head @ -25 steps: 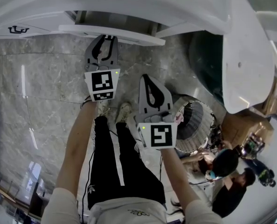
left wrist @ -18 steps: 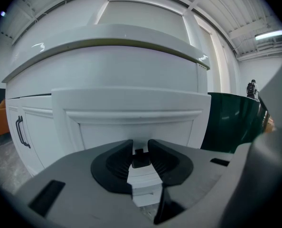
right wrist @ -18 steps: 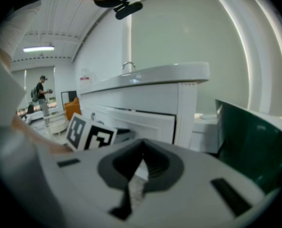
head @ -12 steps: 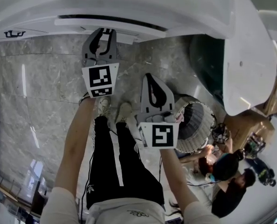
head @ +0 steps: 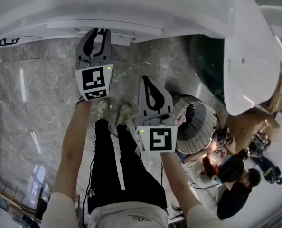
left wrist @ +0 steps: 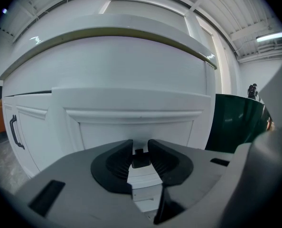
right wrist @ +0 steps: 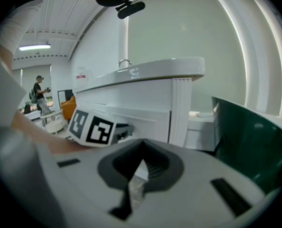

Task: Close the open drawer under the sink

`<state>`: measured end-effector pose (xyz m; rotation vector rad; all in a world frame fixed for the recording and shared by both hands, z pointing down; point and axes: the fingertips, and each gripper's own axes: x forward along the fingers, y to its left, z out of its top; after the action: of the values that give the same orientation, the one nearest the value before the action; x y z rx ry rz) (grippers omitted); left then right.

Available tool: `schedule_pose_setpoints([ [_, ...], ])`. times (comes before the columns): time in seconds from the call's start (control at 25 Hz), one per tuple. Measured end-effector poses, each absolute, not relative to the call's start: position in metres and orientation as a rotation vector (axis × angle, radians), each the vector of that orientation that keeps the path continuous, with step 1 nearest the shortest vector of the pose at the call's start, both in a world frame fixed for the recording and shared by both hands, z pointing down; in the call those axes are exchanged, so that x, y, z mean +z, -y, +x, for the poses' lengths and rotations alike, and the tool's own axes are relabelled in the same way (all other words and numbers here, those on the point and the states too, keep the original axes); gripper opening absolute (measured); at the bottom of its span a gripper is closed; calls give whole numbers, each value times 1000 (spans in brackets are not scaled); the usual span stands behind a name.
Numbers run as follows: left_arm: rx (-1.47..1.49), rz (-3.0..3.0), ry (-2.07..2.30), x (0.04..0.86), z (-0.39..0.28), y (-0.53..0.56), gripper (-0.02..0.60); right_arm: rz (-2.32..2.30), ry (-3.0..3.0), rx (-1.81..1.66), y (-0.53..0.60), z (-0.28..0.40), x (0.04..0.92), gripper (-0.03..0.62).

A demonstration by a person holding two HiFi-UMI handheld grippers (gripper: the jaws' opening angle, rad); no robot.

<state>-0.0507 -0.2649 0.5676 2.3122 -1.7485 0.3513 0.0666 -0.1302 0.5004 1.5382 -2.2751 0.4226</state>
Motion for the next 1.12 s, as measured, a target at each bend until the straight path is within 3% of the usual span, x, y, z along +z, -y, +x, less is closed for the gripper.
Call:
schedule_pose_setpoints([
  [0.56, 368, 2310, 1695, 573, -49, 265, 129, 1552, 2283, 426, 114, 63, 497, 28],
  [0.76, 310, 2302, 1697, 567, -51, 255, 198, 1569, 2282, 424, 102, 63, 490, 28],
  [1.12, 293, 2370, 1704, 477, -45, 225, 197, 1610, 2335, 331, 91, 60, 435, 28],
])
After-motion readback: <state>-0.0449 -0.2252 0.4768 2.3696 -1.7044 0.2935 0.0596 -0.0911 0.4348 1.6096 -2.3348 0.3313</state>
